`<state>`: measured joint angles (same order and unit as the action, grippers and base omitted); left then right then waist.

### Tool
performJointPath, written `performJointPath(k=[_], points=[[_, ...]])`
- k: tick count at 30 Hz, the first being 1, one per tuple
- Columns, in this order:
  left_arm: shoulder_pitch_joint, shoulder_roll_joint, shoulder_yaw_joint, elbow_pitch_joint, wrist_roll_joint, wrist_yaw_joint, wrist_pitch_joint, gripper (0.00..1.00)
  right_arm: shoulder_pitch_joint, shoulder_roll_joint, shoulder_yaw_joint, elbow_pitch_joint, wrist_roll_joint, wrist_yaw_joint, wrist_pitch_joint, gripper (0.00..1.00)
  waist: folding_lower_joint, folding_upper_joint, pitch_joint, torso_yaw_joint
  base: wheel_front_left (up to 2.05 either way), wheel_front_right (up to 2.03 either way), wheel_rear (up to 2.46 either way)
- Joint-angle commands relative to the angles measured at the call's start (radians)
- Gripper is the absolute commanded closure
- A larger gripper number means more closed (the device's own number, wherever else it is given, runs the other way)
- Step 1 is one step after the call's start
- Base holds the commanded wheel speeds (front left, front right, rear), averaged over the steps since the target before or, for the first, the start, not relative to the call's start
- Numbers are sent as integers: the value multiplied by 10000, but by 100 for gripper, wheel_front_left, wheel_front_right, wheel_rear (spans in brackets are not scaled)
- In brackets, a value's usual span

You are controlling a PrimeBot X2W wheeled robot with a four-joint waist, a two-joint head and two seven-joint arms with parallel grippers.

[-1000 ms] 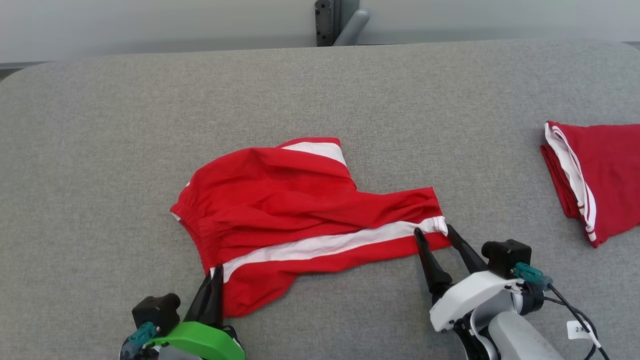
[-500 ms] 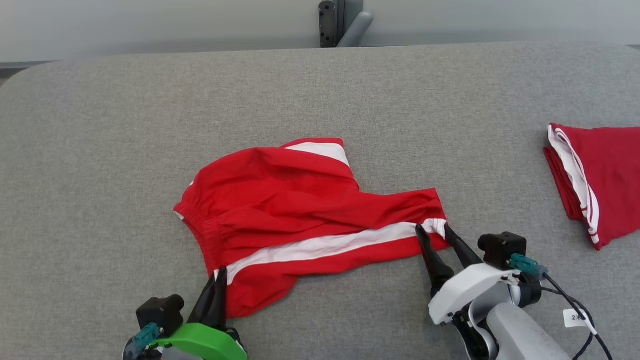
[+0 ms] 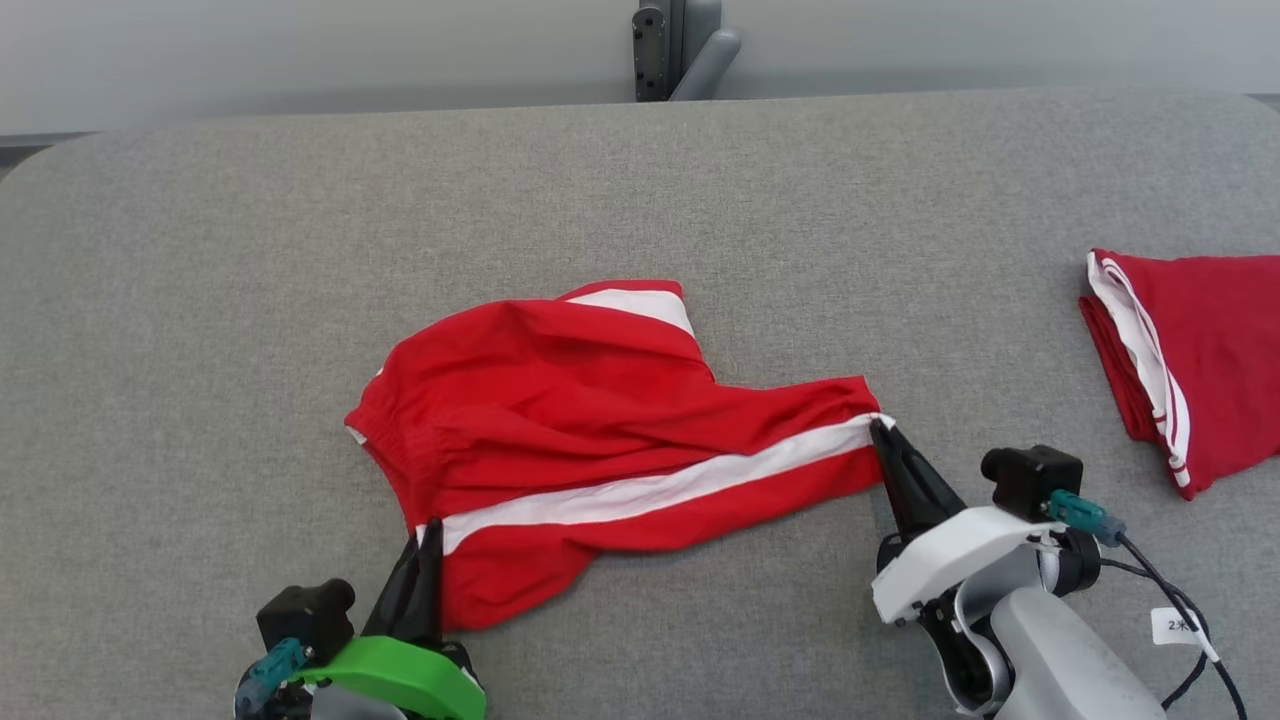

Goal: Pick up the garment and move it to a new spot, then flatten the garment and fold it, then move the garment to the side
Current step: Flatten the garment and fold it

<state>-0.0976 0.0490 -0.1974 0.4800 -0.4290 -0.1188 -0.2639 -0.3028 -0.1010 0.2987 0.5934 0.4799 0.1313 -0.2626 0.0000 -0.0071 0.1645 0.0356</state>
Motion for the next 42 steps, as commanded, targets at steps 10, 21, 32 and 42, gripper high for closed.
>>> performJointPath(k=[10,21,32,42], points=[[-1052,324,304,-1848,451,-115,0,100,-185,-279,-769,-2711,200,-11,-26,100,0,71,-1360,-238,0,0,0],[-3688,3087,-577,-4435,-2646,-113,2563,100,-1220,-1215,-1532,-5348,729,-11,-3,100,0,71,-2153,-237,0,0,0],[-4697,3667,-733,-4771,-4705,137,5903,100,-1836,-1470,-1327,-5738,814,-11,1541,100,0,71,-22,-138,0,0,0],[-9863,3048,-1280,-1901,-3232,-66,4661,100,-6844,-2161,-855,-2988,-311,-10,1447,100,0,71,2669,-348,0,0,0]])
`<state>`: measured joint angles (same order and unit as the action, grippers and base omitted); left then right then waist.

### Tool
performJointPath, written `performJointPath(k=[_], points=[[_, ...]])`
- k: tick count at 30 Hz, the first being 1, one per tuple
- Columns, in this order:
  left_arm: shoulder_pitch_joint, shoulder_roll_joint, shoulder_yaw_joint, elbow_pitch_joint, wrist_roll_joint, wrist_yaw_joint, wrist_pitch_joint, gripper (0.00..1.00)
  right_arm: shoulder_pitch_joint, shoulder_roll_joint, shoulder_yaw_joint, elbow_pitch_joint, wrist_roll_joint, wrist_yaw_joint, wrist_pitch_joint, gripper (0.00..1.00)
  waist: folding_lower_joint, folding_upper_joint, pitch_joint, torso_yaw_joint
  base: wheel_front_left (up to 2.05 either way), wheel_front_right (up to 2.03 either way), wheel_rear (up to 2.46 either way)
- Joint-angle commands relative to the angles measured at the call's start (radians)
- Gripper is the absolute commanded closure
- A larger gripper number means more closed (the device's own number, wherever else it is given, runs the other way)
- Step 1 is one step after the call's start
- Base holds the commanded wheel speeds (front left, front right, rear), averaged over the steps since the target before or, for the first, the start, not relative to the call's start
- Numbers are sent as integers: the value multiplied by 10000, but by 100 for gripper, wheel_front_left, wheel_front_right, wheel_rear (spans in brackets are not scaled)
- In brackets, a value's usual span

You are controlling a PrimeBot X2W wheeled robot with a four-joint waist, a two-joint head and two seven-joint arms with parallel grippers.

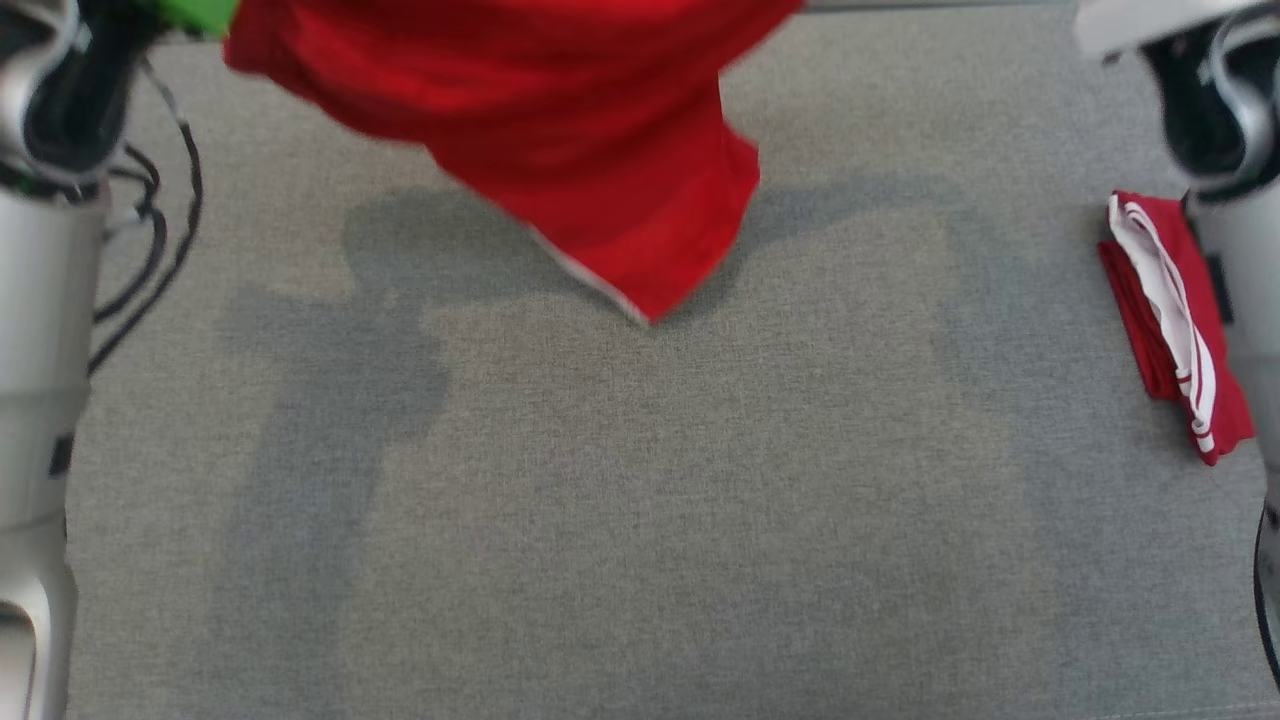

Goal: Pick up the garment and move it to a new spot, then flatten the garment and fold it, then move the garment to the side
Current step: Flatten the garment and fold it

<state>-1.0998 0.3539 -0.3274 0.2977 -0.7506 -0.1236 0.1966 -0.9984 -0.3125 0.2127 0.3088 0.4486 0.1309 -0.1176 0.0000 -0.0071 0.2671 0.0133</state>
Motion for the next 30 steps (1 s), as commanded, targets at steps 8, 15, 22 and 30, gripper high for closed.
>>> performJointPath(k=[8,15,22,30], points=[[-2228,113,-1678,1564,-821,-66,-2066,100,-2327,132,138,2250,-762,-10,-1298,100,0,71,1652,-413,0,0,0],[518,801,-3587,1966,-3253,-68,-3018,100,101,-15,1530,2604,161,-7,-1487,100,0,71,1311,-694,0,0,0],[3788,801,-5641,1636,-5269,-69,-3891,100,3449,-390,2401,1971,1071,-10,-1476,100,0,71,841,-779,0,0,0],[6131,704,-6735,1467,-6265,-70,-4564,100,6216,-464,1737,1636,1393,-9,-1479,100,0,71,-473,-441,0,0,0]])
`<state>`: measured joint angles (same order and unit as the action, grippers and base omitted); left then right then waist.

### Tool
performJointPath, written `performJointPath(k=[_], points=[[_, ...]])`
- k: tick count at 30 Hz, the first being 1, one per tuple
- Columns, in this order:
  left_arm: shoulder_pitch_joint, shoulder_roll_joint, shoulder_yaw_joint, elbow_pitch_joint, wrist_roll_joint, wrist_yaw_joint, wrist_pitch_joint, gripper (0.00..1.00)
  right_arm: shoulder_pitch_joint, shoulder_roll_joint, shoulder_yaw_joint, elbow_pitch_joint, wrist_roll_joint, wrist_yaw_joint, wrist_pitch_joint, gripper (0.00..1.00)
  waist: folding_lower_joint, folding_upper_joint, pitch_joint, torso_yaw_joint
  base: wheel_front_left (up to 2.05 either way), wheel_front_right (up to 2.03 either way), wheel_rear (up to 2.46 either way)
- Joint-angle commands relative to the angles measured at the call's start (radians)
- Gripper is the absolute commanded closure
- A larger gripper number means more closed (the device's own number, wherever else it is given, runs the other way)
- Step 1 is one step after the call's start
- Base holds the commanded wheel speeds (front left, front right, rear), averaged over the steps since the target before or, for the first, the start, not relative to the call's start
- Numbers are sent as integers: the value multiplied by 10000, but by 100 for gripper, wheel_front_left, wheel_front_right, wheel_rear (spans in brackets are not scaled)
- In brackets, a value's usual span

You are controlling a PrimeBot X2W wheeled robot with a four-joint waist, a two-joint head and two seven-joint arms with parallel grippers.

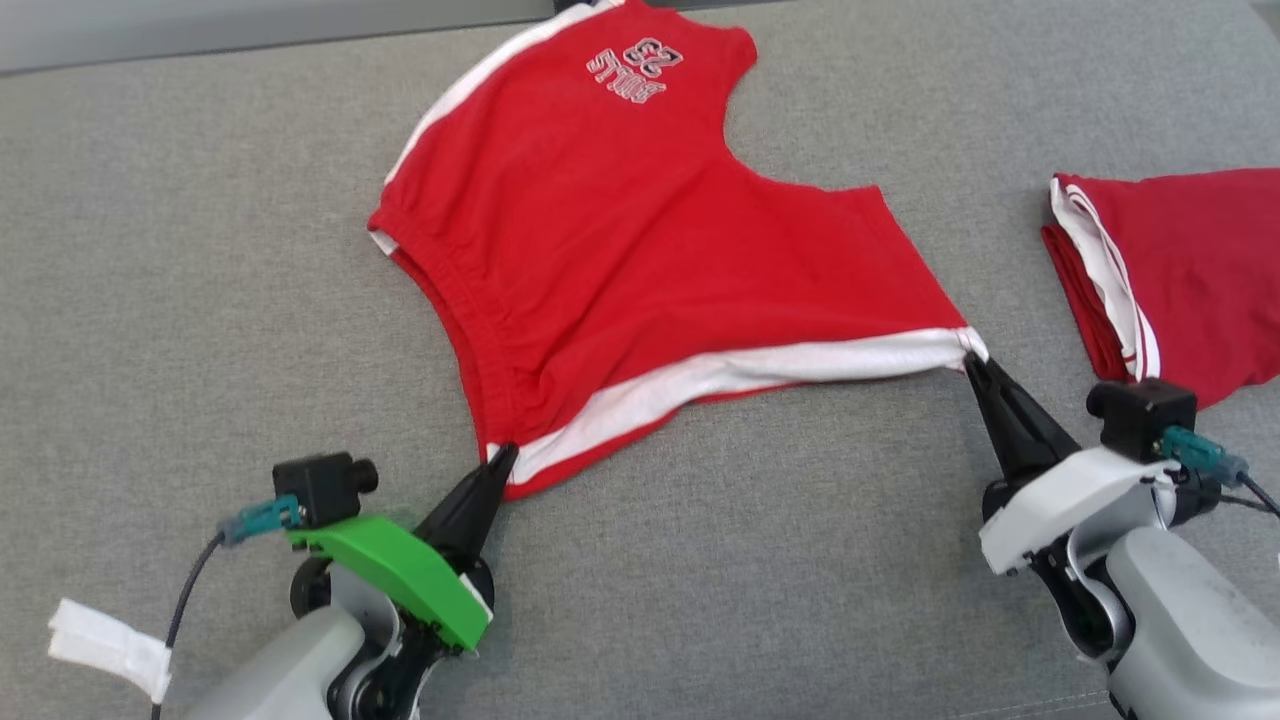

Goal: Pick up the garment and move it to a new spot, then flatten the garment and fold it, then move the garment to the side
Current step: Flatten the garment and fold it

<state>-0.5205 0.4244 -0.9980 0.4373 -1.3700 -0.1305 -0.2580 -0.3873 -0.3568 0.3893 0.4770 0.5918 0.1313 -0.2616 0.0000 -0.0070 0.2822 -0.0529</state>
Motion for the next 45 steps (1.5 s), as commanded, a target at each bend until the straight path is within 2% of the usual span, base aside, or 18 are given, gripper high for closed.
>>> performJointPath(k=[1,7,11,20,26,31,34,36,37,45], points=[[574,-7,54,66,-170,-1,-55,100,397,-30,-104,-98,-57,-13,-39,100,0,70,-843,271,0,0,0],[2083,-8,1094,-71,85,-1,-65,100,1914,-170,-585,-377,-208,-16,-40,100,0,70,-2149,507,0,0,0],[3086,48,1439,-256,423,3,-68,100,2754,-196,-807,-501,-238,-17,-40,100,0,70,-2779,574,0,0,0],[4958,-272,2244,-597,824,8,-70,100,4487,-184,-654,-1205,-349,-17,-41,100,0,70,-3236,797,0,0,0],[5306,-439,2547,-846,1091,7,-71,100,4813,-216,-690,-1610,-313,-16,-39,100,0,70,-3207,1039,0,0,0],[4838,-521,2987,-1359,1326,7,-71,100,3914,-189,-639,-1709,-470,-16,-39,100,0,70,-2982,1318,0,0,0],[4428,-690,3150,-1641,1185,7,-70,100,2973,-138,-629,-1286,-595,-16,-38,100,0,70,-2724,1579,0,0,0],[4034,-872,3242,-1813,1029,7,-68,100,2130,-94,-614,-870,-670,-16,-33,100,0,70,-2355,1789,0,0,0],[3592,-1044,3267,-1930,849,6,-68,100,1153,-114,-364,-526,-820,-13,-33,100,0,70,-1932,2004,0,0,0],[2026,-1898,2984,-1934,133,6,-58,100,-2305,-299,3,1360,-1222,-13,-20,100,0,70,-209,2837,0,0,0]])
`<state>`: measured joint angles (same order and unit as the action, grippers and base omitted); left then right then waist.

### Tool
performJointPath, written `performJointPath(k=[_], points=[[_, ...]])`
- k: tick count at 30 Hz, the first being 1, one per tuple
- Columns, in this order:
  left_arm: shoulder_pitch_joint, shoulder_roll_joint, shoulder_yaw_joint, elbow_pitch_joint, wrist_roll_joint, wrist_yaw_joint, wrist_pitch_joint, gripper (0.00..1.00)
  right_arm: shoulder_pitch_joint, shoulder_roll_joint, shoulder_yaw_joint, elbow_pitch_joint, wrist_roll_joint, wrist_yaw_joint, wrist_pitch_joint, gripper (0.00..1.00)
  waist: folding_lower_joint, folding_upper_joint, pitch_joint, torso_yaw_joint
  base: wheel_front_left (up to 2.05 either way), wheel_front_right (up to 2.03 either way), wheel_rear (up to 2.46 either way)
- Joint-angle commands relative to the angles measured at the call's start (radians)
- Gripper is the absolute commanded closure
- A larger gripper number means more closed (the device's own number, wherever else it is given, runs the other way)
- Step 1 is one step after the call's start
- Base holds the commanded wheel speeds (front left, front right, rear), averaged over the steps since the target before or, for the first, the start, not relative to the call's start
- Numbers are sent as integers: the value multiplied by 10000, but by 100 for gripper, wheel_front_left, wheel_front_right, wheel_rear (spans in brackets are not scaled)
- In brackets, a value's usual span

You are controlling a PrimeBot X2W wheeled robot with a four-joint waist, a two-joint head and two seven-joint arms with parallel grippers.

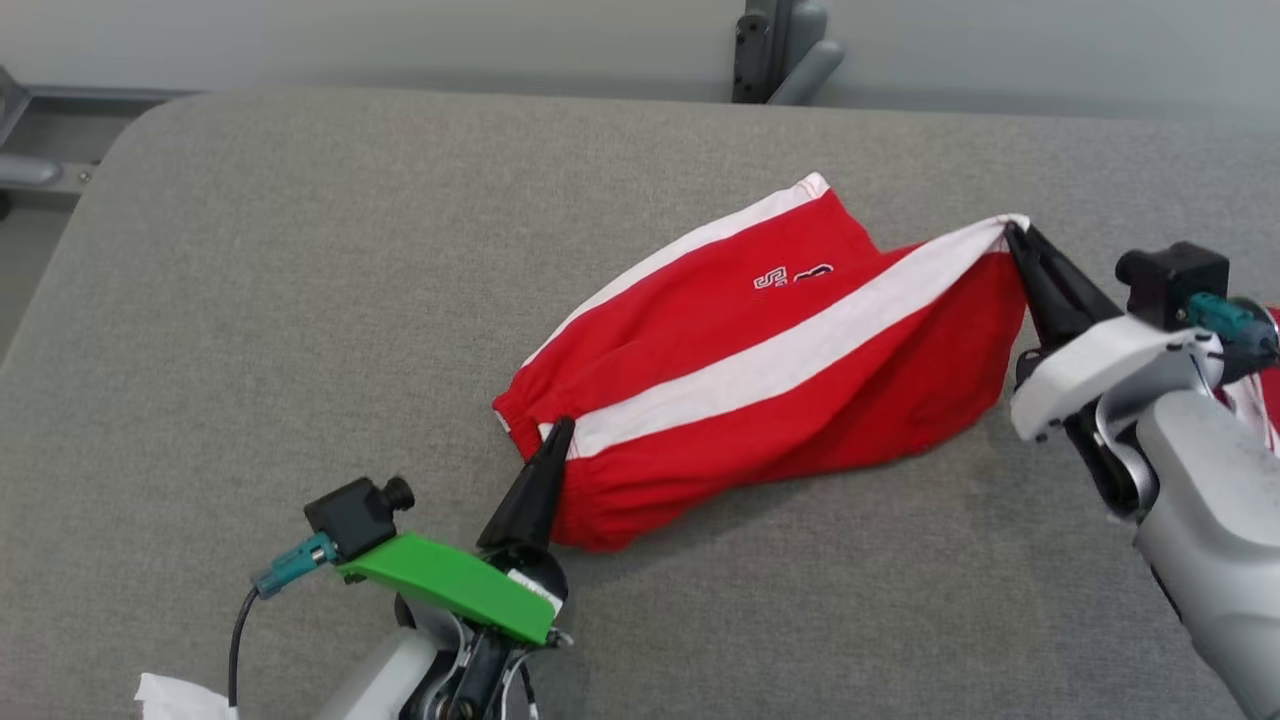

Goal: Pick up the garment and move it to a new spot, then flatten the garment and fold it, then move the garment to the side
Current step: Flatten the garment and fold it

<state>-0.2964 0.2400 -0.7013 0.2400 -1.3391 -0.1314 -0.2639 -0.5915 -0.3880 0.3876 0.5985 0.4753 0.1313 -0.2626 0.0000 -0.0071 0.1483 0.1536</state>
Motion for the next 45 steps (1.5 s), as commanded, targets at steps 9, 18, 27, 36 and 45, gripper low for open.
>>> performJointPath(k=[9,18,27,36,45], points=[[-974,-618,266,266,-268,15,3,100,-2247,-106,517,1441,-243,-14,-19,100,0,71,2047,1293,0,0,0],[-1500,-1181,938,287,807,15,3,100,-3715,-387,979,2330,-434,-14,-23,100,0,71,2946,1732,0,0,0],[-2077,-1632,1477,832,2309,15,1,75,-4744,-339,1013,3192,-700,-14,-23,100,0,71,3498,1847,0,0,0],[-1692,-1806,2794,1501,3804,15,1,0,-4403,-42,257,3166,-462,-14,-23,0,0,71,3244,1413,0,0,0],[-561,-1862,3633,1400,4928,15,1,0,-2480,215,-28,2529,-28,-14,-23,0,0,71,2393,976,0,0,0]])
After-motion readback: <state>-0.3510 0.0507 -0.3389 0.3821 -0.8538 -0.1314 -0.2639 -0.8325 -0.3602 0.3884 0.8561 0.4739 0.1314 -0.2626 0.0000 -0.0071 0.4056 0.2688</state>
